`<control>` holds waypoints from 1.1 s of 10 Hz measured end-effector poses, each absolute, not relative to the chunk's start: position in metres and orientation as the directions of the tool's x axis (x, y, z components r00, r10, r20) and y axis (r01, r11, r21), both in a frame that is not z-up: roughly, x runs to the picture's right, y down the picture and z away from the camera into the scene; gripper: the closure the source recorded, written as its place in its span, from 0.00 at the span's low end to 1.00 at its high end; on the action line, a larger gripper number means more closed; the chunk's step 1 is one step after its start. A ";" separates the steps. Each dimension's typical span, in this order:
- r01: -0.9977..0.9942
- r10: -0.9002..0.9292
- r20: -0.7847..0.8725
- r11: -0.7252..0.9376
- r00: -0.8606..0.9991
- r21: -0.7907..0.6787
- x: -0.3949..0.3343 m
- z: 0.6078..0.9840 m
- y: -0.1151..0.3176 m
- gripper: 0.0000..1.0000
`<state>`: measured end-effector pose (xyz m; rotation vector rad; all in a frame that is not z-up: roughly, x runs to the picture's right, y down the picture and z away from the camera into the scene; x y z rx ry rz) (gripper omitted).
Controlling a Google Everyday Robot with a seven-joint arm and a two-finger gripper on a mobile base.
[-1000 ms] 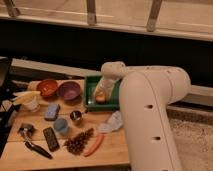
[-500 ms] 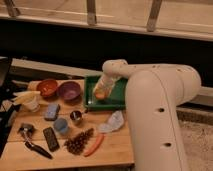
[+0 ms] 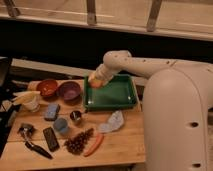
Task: Place apple in red bowl
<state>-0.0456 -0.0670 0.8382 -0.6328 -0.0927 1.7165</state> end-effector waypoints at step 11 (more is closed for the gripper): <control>-0.779 0.983 -0.177 -0.082 0.038 -0.621 -0.127 0.804 -0.138 1.00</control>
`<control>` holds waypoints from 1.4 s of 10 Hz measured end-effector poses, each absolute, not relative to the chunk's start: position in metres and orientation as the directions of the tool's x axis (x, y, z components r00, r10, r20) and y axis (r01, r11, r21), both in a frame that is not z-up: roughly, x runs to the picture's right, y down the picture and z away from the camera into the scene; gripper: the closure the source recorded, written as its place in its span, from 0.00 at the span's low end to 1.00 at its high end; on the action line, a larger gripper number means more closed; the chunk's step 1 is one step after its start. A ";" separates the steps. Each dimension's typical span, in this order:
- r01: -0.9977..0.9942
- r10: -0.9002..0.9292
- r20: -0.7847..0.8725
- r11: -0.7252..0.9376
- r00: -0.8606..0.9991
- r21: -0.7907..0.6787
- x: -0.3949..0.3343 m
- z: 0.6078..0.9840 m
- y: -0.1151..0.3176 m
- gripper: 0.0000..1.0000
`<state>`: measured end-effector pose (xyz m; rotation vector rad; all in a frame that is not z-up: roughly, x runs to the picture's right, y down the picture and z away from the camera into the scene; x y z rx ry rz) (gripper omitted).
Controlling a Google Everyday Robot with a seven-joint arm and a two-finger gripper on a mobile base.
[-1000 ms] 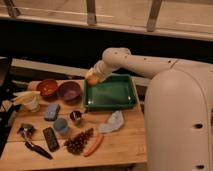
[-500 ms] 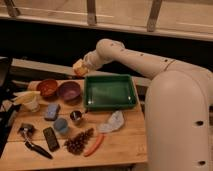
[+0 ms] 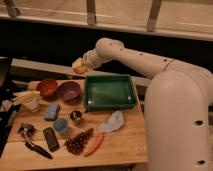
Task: Place apple in red bowl
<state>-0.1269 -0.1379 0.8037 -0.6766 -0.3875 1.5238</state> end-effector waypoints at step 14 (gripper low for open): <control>-0.706 0.977 -0.140 0.014 0.160 -0.708 -0.252 0.853 -0.153 1.00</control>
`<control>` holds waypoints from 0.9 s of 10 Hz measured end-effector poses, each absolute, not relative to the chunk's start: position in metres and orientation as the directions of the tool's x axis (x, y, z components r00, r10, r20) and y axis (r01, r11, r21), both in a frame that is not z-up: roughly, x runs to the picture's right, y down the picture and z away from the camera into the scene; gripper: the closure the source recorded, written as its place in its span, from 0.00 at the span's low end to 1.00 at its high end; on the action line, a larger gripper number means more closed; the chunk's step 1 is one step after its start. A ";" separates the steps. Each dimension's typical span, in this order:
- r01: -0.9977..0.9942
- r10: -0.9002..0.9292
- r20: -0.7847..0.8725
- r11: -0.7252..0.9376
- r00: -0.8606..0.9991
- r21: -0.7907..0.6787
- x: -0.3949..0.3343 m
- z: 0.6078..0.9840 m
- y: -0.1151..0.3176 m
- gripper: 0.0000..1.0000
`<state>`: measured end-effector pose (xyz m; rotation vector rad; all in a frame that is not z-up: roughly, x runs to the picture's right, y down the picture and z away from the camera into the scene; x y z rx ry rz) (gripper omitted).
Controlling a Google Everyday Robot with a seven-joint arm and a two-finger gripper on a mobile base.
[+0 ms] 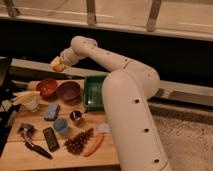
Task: Place apple in red bowl
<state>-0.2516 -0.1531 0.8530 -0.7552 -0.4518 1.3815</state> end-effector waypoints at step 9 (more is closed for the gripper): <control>-0.647 0.963 -0.200 -0.036 0.182 -0.762 -0.307 0.874 -0.092 1.00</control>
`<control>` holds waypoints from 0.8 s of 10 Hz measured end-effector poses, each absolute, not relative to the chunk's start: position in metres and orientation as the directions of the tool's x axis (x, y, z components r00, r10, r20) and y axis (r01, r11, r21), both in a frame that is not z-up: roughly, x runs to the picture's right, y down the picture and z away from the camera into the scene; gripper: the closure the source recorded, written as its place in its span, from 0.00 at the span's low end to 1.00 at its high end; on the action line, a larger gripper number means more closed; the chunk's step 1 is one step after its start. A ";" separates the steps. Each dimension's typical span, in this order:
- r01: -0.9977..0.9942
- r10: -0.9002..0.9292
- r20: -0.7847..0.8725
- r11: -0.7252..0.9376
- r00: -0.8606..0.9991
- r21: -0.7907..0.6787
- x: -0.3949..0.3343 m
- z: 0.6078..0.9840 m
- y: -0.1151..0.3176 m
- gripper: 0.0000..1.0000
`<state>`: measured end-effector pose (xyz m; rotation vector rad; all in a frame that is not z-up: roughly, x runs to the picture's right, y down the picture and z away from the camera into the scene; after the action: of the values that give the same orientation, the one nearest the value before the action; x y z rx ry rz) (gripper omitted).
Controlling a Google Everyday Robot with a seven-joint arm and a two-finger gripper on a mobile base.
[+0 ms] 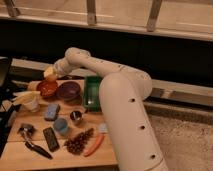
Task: Place apple in red bowl
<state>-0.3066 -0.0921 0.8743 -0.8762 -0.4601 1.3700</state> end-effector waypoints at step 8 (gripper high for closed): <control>-0.641 0.938 -0.259 -0.054 0.231 -0.766 -0.340 0.915 -0.073 0.35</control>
<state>-0.3400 -0.0729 0.9148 -0.9428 -0.4019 1.3415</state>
